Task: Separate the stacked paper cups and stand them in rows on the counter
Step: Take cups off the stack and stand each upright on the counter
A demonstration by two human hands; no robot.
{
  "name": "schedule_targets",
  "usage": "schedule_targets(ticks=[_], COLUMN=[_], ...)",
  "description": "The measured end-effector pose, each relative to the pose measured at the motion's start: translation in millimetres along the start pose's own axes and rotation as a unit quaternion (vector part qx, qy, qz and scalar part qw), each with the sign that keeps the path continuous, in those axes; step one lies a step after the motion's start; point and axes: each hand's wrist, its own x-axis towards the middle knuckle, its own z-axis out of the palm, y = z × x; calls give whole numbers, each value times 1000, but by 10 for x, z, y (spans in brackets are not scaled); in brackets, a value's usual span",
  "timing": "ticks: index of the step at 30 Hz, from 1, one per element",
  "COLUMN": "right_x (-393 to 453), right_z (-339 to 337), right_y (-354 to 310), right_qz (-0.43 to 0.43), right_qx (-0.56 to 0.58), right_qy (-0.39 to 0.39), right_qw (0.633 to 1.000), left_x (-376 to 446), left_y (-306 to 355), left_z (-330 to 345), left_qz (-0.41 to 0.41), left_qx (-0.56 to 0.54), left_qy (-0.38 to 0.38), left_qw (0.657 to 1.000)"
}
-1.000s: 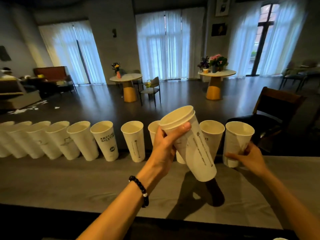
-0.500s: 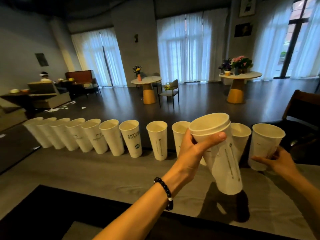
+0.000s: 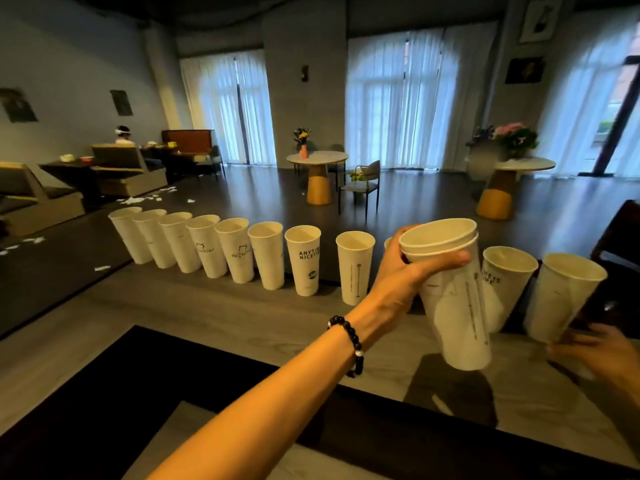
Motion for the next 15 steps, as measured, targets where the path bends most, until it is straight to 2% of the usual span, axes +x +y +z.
schedule_targets(ticks=[1,3,5,6,8,9,10,12,14,15], right_x=[-254,-906,-1263,-1423,-1823,-2021,-2226,-2658,-2919,-2957], right_z=[-7,133,234,305,413,497,544,617,607,602], right_y=[-139,-420,-533,-572,-687,-742,-785,-844,-794,-746], right_qz=[3,-40,-113,-150,-176,-168,-150,-124,-121,-123], right_qx=[-36,-89,-87,-74,-59,-44,-18,15,47,50], right_qy=[12,86,175,173,74,-17,-104,-227,-268,-258], right_qw=[999,991,974,971,980,985,983,966,955,957], left_x=[-31,-93,-160,-192,-272,-290,-317,-385,-427,-441], left_y=[-16,-42,-44,-54,-71,-91,-113,-141,-200,-223], left_z=[-32,-73,-63,-50,3,19,51,127,197,214], left_qz=[1,-7,-16,-17,-27,-37,-50,-91,-120,-124], left_qx=[0,-9,-28,-43,-62,-66,-71,-93,-105,-103], left_qy=[0,-15,-44,-61,-98,-108,-122,-148,-162,-161], left_qw=[1000,1000,999,997,993,991,989,980,974,974])
